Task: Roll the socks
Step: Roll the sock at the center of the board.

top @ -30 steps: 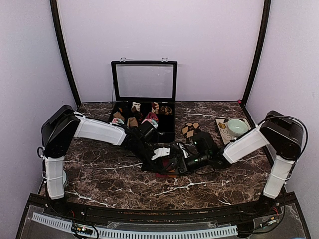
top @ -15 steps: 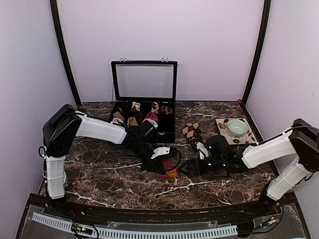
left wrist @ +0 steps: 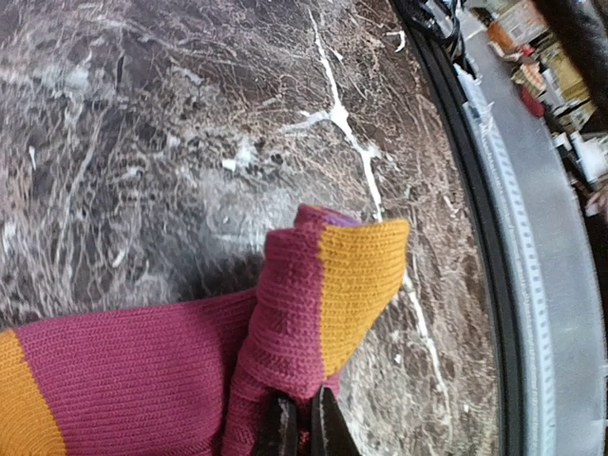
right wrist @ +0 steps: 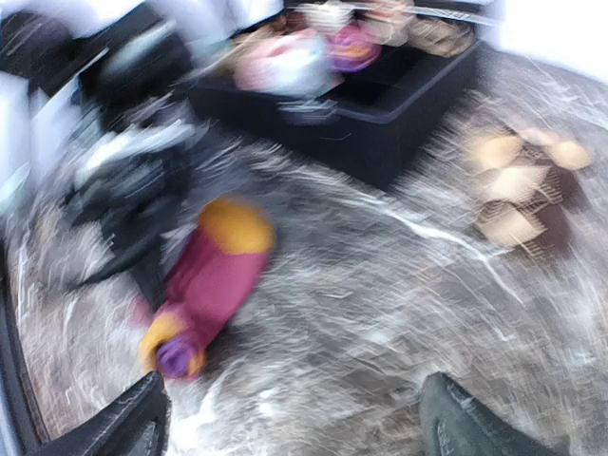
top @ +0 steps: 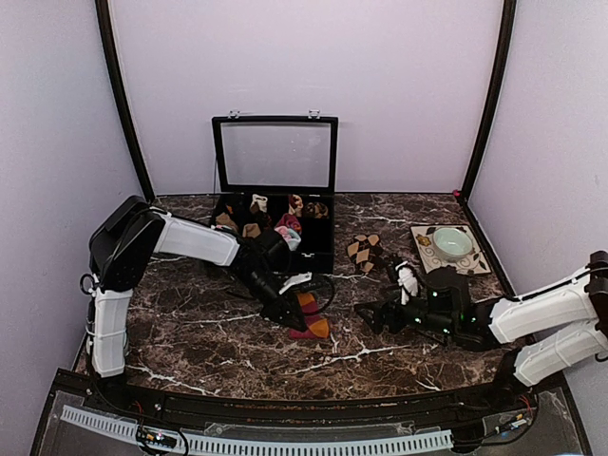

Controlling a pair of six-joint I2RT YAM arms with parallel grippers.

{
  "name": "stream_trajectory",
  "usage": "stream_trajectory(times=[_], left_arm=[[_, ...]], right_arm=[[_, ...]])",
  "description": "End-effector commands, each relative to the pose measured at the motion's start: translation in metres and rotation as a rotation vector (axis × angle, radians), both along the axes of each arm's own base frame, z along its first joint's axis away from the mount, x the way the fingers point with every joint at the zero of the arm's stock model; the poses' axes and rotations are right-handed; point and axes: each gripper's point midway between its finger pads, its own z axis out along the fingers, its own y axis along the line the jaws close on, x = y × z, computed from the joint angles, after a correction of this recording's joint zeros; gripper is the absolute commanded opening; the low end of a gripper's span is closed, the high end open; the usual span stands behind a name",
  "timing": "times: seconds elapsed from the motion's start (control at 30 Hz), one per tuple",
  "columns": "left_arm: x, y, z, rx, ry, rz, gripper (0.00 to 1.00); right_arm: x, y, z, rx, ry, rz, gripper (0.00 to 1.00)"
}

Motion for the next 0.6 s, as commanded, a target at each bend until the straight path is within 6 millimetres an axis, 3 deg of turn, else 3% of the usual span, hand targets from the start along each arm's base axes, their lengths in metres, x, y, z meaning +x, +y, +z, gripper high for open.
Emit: stream_trajectory(times=[0.0,0.1,0.23,0.43,0.57], left_arm=[[-0.023,0.049,-0.051,0.266,0.229,0.061,0.0],[-0.019,0.05,-0.053,0.267,0.265,0.081,0.0],[-0.016,0.052,-0.06,0.29,0.297,0.095,0.0],[-0.015,0.055,-0.063,0.313,0.302,0.1,0.0],[-0.016,0.056,-0.063,0.318,0.297,0.093,0.0]], right_arm=[[-0.041,0.05,0.018,-0.074,-0.283,0.39,0.84],[-0.066,0.07,0.02,-0.071,-0.356,0.599,0.71],[-0.08,0.094,0.0,-0.153,-0.348,0.779,0.63],[-0.068,0.121,-0.001,-0.21,-0.433,0.843,0.61],[-0.061,0.129,-0.026,-0.281,-0.417,0.889,0.58]])
